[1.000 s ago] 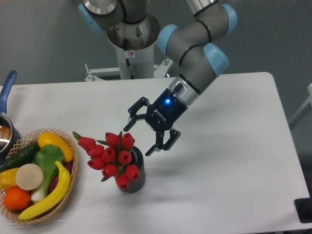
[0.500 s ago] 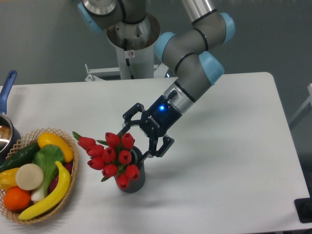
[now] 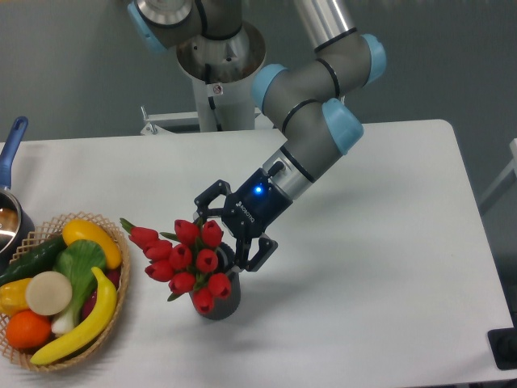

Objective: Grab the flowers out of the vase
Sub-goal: 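Lower the gripper around the tulip stems and close it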

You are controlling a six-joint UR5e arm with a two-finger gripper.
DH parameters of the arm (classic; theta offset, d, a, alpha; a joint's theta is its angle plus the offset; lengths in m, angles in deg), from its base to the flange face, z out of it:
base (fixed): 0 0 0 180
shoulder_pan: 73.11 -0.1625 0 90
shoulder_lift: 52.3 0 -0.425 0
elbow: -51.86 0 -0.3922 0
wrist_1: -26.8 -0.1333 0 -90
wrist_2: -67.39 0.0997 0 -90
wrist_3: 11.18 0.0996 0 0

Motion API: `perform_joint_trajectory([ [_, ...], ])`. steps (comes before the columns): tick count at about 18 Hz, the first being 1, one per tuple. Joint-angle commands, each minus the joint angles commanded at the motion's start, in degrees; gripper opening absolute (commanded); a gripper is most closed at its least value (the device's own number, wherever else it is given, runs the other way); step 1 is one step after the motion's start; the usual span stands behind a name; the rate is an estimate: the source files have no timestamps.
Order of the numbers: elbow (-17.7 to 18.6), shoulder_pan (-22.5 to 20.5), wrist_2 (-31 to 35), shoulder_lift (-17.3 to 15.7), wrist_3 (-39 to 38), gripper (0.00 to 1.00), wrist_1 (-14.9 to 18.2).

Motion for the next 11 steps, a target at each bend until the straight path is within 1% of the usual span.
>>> perform_joint_trajectory([
  [11, -1.1, 1.2, 0.0, 1.5, 0.0, 1.0, 0.0],
])
